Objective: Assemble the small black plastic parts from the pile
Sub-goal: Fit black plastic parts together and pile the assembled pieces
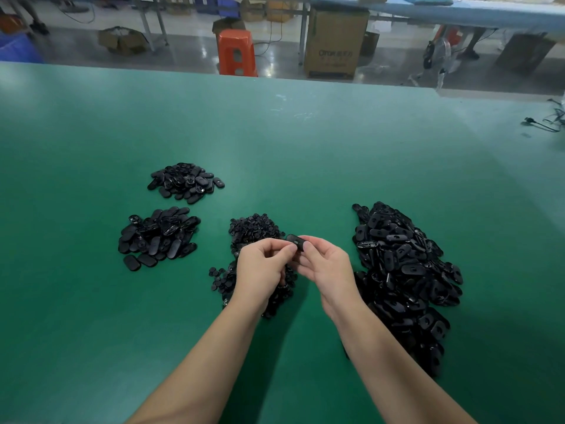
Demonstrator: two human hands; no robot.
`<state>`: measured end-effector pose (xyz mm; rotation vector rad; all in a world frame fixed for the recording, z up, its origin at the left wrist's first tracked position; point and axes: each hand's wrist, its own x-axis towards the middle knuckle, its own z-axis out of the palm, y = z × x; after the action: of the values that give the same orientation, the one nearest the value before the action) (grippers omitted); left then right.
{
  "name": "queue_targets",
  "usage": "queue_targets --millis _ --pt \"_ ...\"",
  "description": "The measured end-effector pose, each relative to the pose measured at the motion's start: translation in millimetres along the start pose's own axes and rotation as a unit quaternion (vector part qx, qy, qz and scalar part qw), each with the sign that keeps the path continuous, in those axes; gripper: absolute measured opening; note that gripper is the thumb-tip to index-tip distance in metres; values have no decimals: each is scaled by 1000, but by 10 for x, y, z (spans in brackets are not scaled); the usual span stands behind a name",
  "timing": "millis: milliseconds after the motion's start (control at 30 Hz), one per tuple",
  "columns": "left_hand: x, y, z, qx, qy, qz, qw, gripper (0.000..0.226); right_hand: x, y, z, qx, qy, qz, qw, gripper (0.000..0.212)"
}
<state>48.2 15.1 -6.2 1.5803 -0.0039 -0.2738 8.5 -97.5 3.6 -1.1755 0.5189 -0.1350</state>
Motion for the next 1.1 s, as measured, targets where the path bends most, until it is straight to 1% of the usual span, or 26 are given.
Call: queue_targets --millis 100,233,300,400,500,767,867,933,1000,1100 --pt "29 10 -3 16 17 8 1000 7 -8 8 2 -17 -15 -13 1000 23" --pt "59 11 -22 84 19 28 996 9 15 32 -15 -74 -14 -28 997 23" --pt "68 11 -36 129 12 35 991 10 27 49 -29 -107 -15 -38 993 22" --pt "71 19 -54 182 7 55 982 9 45 65 -53 -172 -17 -64 983 26" --pt "57 30 -66 239 19 85 967 10 58 75 -71 -220 -18 -78 972 29" --pt "56 23 -78 330 52 134 933 11 69 107 -105 -223 -40 -72 971 23" --pt "66 30 -120 305 71 131 941 15 51 61 -118 -186 -56 -63 979 23" --pt "96 44 -175 253 36 97 962 19 30 22 -137 -137 -72 -44 987 22" --pt "125 59 -222 186 -13 53 981 13 9 0 -147 -105 -94 -27 990 21" --pt "130 61 -239 147 -30 24 988 10 -7 15 -136 -113 -108 -18 988 22"
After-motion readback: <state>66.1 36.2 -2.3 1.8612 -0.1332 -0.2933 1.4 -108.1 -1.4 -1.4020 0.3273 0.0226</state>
